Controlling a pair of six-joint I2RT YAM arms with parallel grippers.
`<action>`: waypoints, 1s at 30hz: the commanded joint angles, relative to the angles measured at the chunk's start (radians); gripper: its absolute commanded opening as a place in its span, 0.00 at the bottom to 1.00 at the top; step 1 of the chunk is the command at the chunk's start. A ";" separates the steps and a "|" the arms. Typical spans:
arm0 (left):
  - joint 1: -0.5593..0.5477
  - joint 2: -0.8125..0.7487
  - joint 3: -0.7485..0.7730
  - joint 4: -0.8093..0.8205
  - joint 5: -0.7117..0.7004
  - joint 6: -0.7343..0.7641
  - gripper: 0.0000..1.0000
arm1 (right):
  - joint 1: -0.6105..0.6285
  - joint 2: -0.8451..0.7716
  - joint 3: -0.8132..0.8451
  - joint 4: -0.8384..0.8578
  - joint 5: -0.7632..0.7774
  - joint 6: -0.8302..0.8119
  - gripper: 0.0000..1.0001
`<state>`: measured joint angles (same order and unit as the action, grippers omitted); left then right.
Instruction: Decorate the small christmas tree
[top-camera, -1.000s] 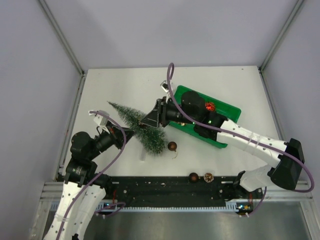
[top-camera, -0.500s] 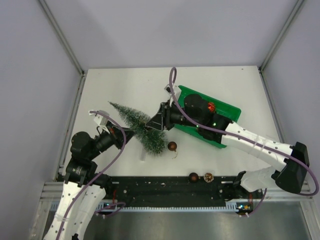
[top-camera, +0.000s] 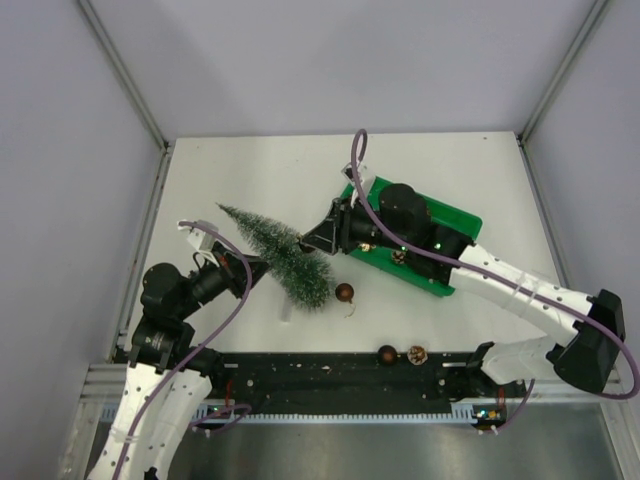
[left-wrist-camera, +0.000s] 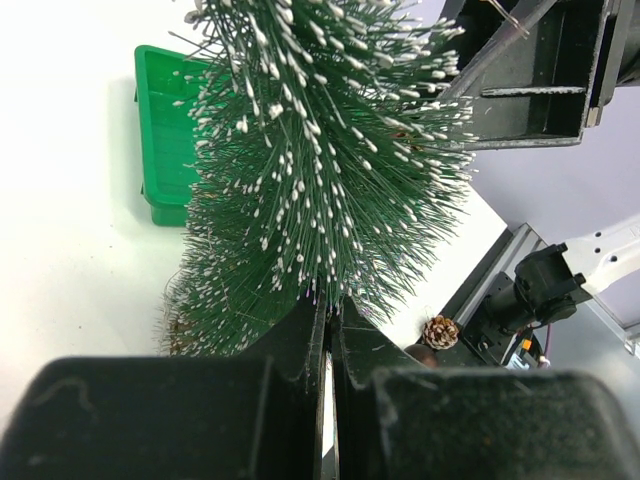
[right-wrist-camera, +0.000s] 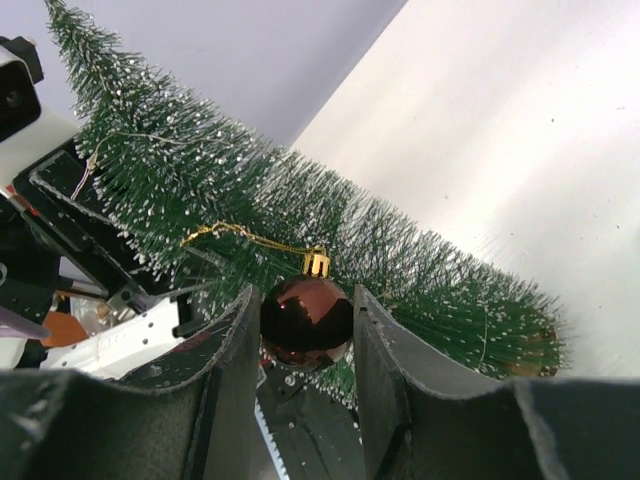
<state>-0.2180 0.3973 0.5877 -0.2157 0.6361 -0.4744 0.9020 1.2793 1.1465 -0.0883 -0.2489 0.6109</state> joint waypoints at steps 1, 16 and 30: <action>0.006 0.000 0.031 0.084 0.020 -0.009 0.00 | -0.003 0.026 0.070 0.114 -0.006 0.006 0.16; 0.008 -0.003 0.023 0.091 0.022 -0.012 0.00 | 0.120 0.141 0.133 0.180 -0.007 -0.007 0.16; 0.008 -0.005 0.027 0.091 0.024 -0.012 0.00 | 0.074 0.057 0.055 -0.019 0.106 -0.060 0.18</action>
<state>-0.2127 0.3973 0.5877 -0.2115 0.6392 -0.4744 0.9951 1.3876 1.2091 -0.0399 -0.1730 0.5812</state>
